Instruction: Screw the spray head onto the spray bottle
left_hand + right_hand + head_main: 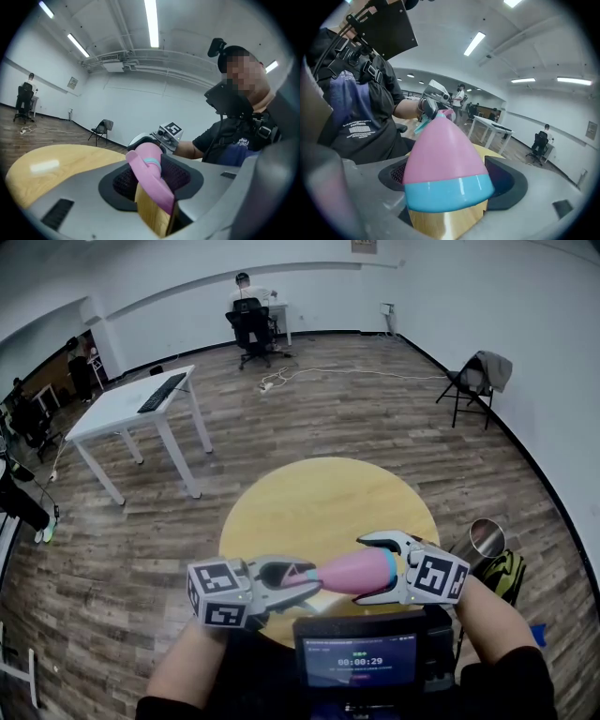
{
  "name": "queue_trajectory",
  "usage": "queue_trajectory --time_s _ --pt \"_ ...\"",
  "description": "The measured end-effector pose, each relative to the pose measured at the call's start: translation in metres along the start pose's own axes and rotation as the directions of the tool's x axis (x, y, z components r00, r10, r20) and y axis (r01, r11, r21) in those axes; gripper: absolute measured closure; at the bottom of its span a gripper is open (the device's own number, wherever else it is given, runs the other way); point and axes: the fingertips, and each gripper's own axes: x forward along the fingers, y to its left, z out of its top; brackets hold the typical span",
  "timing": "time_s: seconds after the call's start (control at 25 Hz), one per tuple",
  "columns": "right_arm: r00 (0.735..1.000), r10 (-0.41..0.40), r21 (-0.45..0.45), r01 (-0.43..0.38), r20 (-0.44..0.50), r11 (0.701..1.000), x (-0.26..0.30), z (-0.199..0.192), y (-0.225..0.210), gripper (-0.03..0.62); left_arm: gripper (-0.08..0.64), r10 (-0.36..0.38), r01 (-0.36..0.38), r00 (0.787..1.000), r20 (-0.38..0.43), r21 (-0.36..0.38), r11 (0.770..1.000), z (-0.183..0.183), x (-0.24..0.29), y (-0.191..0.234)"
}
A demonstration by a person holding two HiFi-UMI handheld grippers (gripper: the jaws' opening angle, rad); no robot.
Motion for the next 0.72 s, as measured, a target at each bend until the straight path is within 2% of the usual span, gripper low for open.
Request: queue_trajectory --time_s 0.08,0.16,0.24,0.28,0.32,0.36,0.4,0.44,0.48,0.56,0.6,0.64,0.72 --pt "0.998 0.042 0.046 -0.044 0.049 0.998 -0.002 0.005 0.004 0.114 0.382 -0.015 0.015 1.000 0.000 0.029 0.999 0.001 -0.003 -0.005" --pt "0.986 0.087 0.127 -0.105 0.141 0.986 -0.009 0.015 0.007 0.114 0.382 -0.034 0.034 0.999 0.013 0.062 0.998 0.003 -0.008 -0.011" --pt "0.953 0.129 0.236 -0.197 0.276 0.952 -0.021 0.031 0.004 0.118 0.382 -0.048 0.044 0.998 0.029 0.131 0.990 0.009 -0.012 -0.019" --pt "0.923 0.135 0.305 -0.253 0.360 0.918 -0.029 0.038 -0.002 0.118 0.382 -0.054 0.046 0.998 0.033 0.200 0.979 0.012 -0.013 -0.023" --pt "0.881 0.120 0.393 -0.321 0.458 0.862 -0.039 0.044 -0.014 0.121 0.383 -0.062 0.050 0.998 0.031 0.299 0.953 0.013 -0.014 -0.028" --pt "0.826 0.073 0.484 -0.396 0.559 0.780 -0.050 0.047 -0.030 0.199 0.387 -0.066 0.051 0.998 0.024 0.391 0.919 0.013 -0.015 -0.034" --pt "0.774 0.011 0.544 -0.454 0.632 0.706 -0.060 0.048 -0.046 0.422 0.388 -0.065 0.049 0.998 0.021 0.426 0.903 0.013 -0.015 -0.037" --pt "0.748 -0.034 0.561 -0.466 0.663 0.684 -0.066 0.049 -0.055 0.461 0.388 -0.062 0.046 0.998 0.029 0.396 0.917 0.015 -0.015 -0.036" --pt "0.752 -0.049 0.541 -0.425 0.657 0.726 -0.068 0.050 -0.055 0.399 0.388 -0.064 0.044 0.997 0.050 0.329 0.943 0.018 -0.016 -0.031" --pt "0.798 -0.048 0.421 -0.265 0.601 0.867 -0.069 0.058 -0.045 0.289 0.391 -0.071 0.050 0.988 0.138 0.148 0.988 0.026 -0.021 -0.016" --pt "0.815 -0.046 0.343 -0.192 0.578 0.920 -0.072 0.064 -0.040 0.180 0.391 -0.063 0.055 0.980 0.191 0.048 0.997 0.030 -0.026 -0.007" --pt "0.829 -0.044 0.262 -0.125 0.557 0.957 -0.074 0.069 -0.037 0.108 0.391 -0.055 0.070 0.969 0.240 -0.053 0.996 0.034 -0.031 0.003" --pt "0.867 -0.048 0.086 0.005 0.497 0.996 -0.075 0.078 -0.029 0.054 0.391 -0.063 0.142 0.944 0.324 -0.227 0.963 0.041 -0.037 0.015"
